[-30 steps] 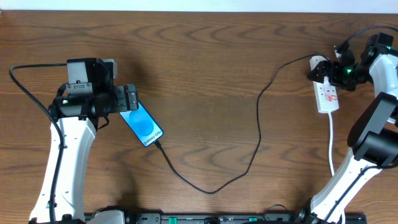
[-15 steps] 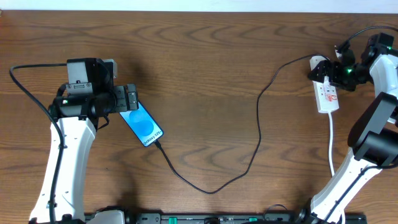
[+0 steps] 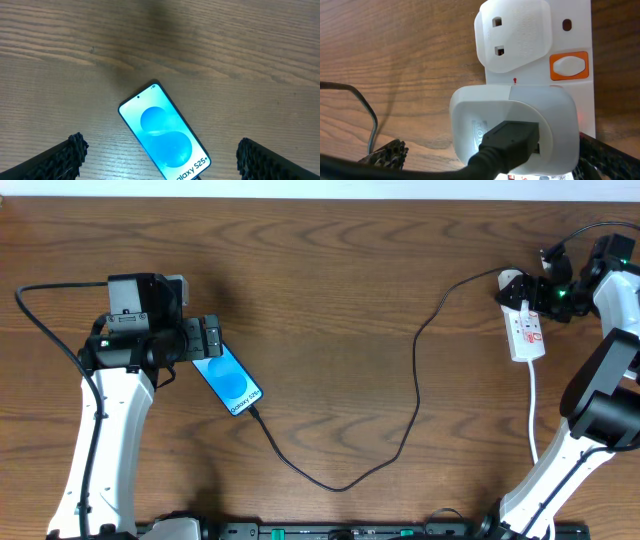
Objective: Plug charger to phone and switch on socket
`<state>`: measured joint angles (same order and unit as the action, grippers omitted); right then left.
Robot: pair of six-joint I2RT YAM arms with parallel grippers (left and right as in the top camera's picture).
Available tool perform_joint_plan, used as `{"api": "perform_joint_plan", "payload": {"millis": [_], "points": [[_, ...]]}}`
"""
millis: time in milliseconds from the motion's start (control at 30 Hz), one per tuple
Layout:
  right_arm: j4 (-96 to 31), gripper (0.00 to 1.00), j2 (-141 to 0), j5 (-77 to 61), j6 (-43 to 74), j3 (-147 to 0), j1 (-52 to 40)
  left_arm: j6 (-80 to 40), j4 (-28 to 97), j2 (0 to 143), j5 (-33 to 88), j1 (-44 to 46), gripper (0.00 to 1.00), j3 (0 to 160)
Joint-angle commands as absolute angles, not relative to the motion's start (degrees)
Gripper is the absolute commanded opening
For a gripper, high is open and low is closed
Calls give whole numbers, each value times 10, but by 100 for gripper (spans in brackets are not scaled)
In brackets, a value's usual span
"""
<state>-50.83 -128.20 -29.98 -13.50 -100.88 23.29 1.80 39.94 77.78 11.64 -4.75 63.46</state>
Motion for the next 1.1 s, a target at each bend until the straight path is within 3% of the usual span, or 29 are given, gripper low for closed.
{"api": "perform_joint_plan", "payload": {"millis": [0, 333, 1067], "points": [[-521, 99, -1309, -381, -136, -979, 210, 28, 398, 775, 109, -47, 98, 644], [-526, 99, -1308, -376, -106, -981, 218, 28, 399, 775, 109, -47, 98, 644], [-625, 99, -1232, -193, -23, -1053, 259, 28, 398, 775, 109, -47, 98, 644]]}}
